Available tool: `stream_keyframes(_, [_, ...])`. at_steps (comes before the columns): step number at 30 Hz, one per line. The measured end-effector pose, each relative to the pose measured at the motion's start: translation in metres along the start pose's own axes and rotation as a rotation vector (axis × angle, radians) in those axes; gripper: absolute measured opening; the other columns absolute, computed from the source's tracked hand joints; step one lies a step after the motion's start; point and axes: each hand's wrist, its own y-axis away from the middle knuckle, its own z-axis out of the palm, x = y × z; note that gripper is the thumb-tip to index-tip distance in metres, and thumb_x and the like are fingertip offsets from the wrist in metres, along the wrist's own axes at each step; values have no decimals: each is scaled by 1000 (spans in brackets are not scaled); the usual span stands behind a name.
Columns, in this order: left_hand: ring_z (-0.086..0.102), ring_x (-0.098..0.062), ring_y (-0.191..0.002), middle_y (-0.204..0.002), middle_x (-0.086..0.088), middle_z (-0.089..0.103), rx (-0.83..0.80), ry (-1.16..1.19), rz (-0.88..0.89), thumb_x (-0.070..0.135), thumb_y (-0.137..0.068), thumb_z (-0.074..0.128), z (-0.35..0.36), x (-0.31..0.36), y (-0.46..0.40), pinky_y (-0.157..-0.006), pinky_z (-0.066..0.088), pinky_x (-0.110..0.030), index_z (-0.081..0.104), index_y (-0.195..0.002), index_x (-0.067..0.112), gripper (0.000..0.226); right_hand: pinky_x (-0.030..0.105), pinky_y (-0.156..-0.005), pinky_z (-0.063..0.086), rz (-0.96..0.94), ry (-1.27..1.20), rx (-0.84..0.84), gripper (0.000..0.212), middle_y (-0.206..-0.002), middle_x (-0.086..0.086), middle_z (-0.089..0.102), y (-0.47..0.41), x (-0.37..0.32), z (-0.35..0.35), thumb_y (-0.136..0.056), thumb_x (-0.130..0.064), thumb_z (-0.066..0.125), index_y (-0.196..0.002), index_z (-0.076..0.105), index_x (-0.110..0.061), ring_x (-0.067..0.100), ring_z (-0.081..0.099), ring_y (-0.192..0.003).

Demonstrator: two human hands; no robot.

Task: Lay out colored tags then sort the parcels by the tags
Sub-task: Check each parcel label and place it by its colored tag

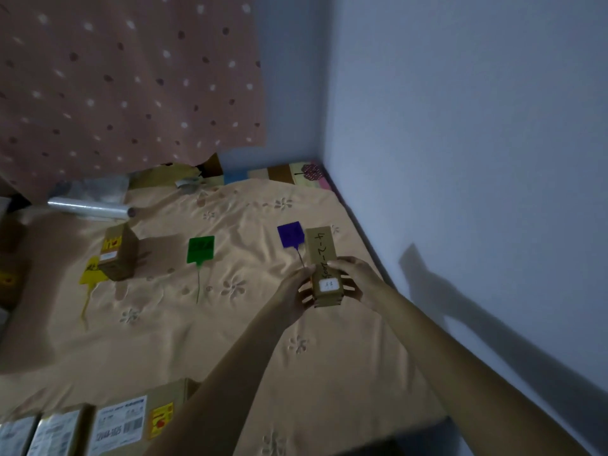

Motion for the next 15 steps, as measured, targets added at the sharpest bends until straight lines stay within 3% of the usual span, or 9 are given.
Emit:
stream_keyframes(3, [63,-21,-90,-112,-10,62,30,-5,5,38,-87,61,3,7,-34,-62,52,-26,56,-129,11,50,40,-87,56,16,-4,16,43,-109,9,73,-29,-10,-10,-80,-31,74,-117,63,-14,28,69,-103])
stream_keyframes(6, [59,-27,-110,-118,-8,64,116,-70,-17,44,-86,62,1,5,-63,-89,52,-39,63,-115,18,39,37,-79,56,51,-6,52,37,-108,11,71,-56,-12,-13,-84,-29,70,-116,64,-14,27,68,-100])
stream_keyframes(8, [56,-28,-112,-110,-6,65,172,-140,-10,44,-87,61,0,8,-81,-103,43,-46,64,-103,22,27,37,-77,56,61,2,76,35,-105,11,72,-79,-15,-15,-84,-28,69,-115,65,-14,27,69,-97])
stream_keyframes(11, [59,-28,-110,-106,-4,66,196,-135,-1,33,-92,57,-7,12,-112,-103,42,-46,63,-103,21,17,36,-74,56,89,2,87,34,-103,10,71,-117,-17,-16,-84,-28,69,-114,65,-14,26,69,-95])
stream_keyframes(15, [62,-29,-109,-113,-11,68,246,-88,28,31,-94,56,-15,14,-162,-94,49,-40,62,-120,9,35,38,-82,57,98,39,76,28,-103,9,71,-172,-22,-16,-85,-32,67,-109,66,-18,24,68,-95])
